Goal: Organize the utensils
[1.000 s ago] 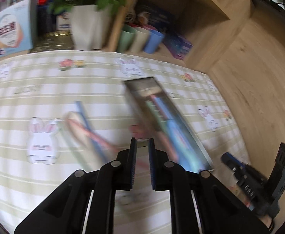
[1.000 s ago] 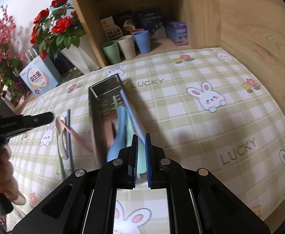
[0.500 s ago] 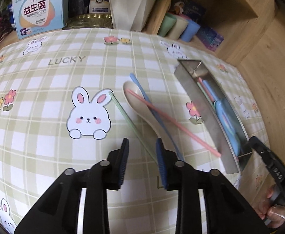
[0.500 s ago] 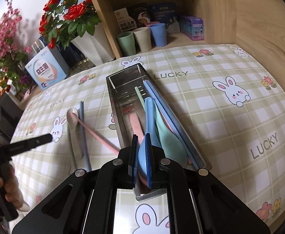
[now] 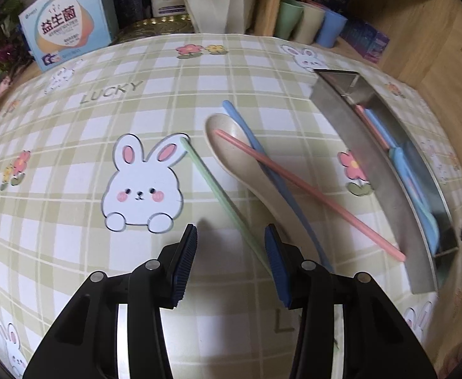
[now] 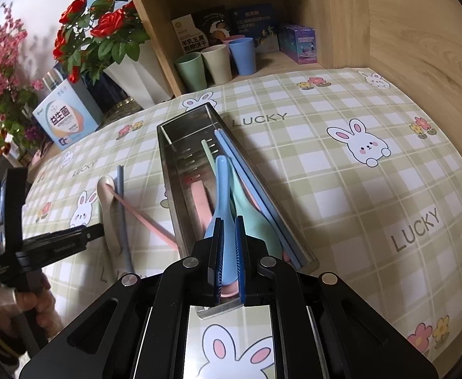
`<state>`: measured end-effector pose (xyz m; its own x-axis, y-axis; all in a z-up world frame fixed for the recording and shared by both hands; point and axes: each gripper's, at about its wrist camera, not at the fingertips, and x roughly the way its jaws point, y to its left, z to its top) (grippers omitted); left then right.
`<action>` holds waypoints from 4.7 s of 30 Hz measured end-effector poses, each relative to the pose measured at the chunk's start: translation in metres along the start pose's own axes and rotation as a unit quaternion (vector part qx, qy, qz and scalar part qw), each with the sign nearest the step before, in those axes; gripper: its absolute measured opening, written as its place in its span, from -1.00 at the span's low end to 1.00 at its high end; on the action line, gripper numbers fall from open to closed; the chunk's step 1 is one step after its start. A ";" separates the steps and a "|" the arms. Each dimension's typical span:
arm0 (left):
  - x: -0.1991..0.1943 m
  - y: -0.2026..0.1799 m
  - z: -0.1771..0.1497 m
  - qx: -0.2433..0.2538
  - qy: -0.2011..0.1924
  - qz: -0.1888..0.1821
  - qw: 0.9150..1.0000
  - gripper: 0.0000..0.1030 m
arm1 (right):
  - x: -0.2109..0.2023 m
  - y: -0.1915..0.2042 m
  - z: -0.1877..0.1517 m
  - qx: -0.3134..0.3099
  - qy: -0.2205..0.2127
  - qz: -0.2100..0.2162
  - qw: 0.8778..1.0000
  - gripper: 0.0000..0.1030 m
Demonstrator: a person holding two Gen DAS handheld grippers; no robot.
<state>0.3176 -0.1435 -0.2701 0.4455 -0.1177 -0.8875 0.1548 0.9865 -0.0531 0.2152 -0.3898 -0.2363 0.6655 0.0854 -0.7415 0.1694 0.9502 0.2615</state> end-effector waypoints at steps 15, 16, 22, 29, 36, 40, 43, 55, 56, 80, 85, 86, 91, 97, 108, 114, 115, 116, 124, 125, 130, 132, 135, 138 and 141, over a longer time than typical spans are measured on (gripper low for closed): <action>0.006 -0.002 0.000 0.028 -0.009 0.024 0.999 -0.23 | -0.004 0.006 -0.005 -0.005 0.006 -0.003 1.000 -0.85; 0.005 0.000 -0.001 0.029 -0.011 0.024 0.999 -0.36 | -0.005 0.007 -0.005 -0.004 0.006 -0.001 1.000 -0.85; -0.001 0.016 -0.009 0.029 -0.015 0.018 0.999 -0.76 | -0.007 0.019 -0.011 -0.007 0.012 0.009 1.000 -0.85; -0.013 0.048 -0.028 0.019 -0.012 -0.003 1.000 -0.89 | -0.010 0.032 -0.020 -0.011 0.014 0.033 0.999 -0.85; -0.029 0.081 -0.055 0.010 -0.018 -0.022 1.000 -0.89 | -0.006 0.054 -0.025 -0.038 0.020 0.055 0.998 -0.85; -0.034 0.107 -0.062 -0.026 -0.023 -0.030 0.999 -0.89 | 0.001 0.071 -0.026 -0.064 0.026 0.057 0.996 -0.85; -0.037 0.125 -0.065 -0.047 -0.030 -0.032 0.998 -0.88 | 0.006 0.084 -0.028 -0.086 0.029 0.056 0.994 -0.85; -0.038 0.137 -0.076 -0.041 -0.066 -0.059 0.995 -0.86 | 0.025 0.108 -0.044 -0.091 0.047 0.042 0.994 -0.85; -0.038 0.138 -0.076 -0.042 -0.068 -0.063 0.995 -0.86 | 0.027 0.110 -0.048 -0.091 0.049 0.040 0.994 -0.85; -0.039 0.146 -0.080 -0.051 -0.082 -0.086 0.992 -0.86 | 0.100 0.188 -0.011 -0.231 0.050 0.048 0.970 -0.32; -0.039 0.145 -0.081 -0.050 -0.083 -0.085 0.992 -0.86 | 0.112 0.184 -0.014 -0.201 0.060 0.035 0.977 -0.60; -0.039 0.145 -0.081 -0.050 -0.083 -0.085 0.992 -0.86 | 0.115 0.182 -0.015 -0.189 0.068 0.037 0.979 -0.61; -0.039 0.145 -0.081 -0.052 -0.084 -0.086 0.991 -0.86 | 0.111 0.179 -0.028 -0.177 0.058 0.047 0.981 -0.73; -0.040 0.146 -0.082 -0.055 -0.086 -0.091 0.991 -0.86 | 0.093 0.177 -0.052 -0.157 0.039 0.061 0.985 -0.74; -0.040 0.146 -0.082 -0.055 -0.088 -0.091 0.990 -0.86 | 0.079 0.184 -0.071 -0.167 0.061 0.161 0.971 -0.73; -0.040 0.144 -0.082 -0.050 -0.089 -0.085 0.991 -0.86 | 0.087 0.187 -0.054 -0.150 0.050 0.172 0.972 -0.73; -0.040 0.144 -0.082 -0.050 -0.089 -0.085 0.991 -0.86 | 0.089 0.191 -0.052 -0.153 0.048 0.170 0.972 -0.73; -0.039 0.145 -0.082 -0.050 -0.089 -0.086 0.991 -0.86 | 0.090 0.193 -0.053 -0.160 0.047 0.163 0.972 -0.73; -0.039 0.146 -0.083 -0.055 -0.092 -0.093 0.990 -0.86 | 0.082 0.207 -0.064 -0.205 0.024 0.155 0.966 -0.73; -0.039 0.147 -0.082 -0.055 -0.091 -0.093 0.990 -0.86 | 0.081 0.207 -0.064 -0.208 0.022 0.157 0.965 -0.73; -0.038 0.146 -0.082 -0.055 -0.092 -0.093 0.990 -0.86 | 0.085 0.201 -0.061 -0.192 0.031 0.160 0.968 -0.73; -0.039 0.146 -0.082 -0.052 -0.092 -0.091 0.990 -0.86 | 0.085 0.200 -0.061 -0.191 0.031 0.160 0.968 -0.73; -0.040 0.150 -0.079 -0.065 -0.078 -0.102 0.990 -0.90 | 0.086 0.202 -0.062 -0.194 0.032 0.158 0.968 -0.73; -0.048 0.158 -0.080 -0.085 -0.084 -0.101 0.988 -0.90 | 0.086 0.202 -0.062 -0.195 0.033 0.157 0.968 -0.73; -0.059 0.162 -0.079 -0.099 -0.094 -0.099 0.986 -0.90 | 0.085 0.202 -0.062 -0.194 0.030 0.158 0.968 -0.73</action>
<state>0.2464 0.0325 -0.2624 0.5816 -0.3114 -0.7515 0.0886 0.9426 -0.3220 0.2608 -0.1723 -0.2850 0.5945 0.3958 -0.7000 -0.3294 0.9140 0.2370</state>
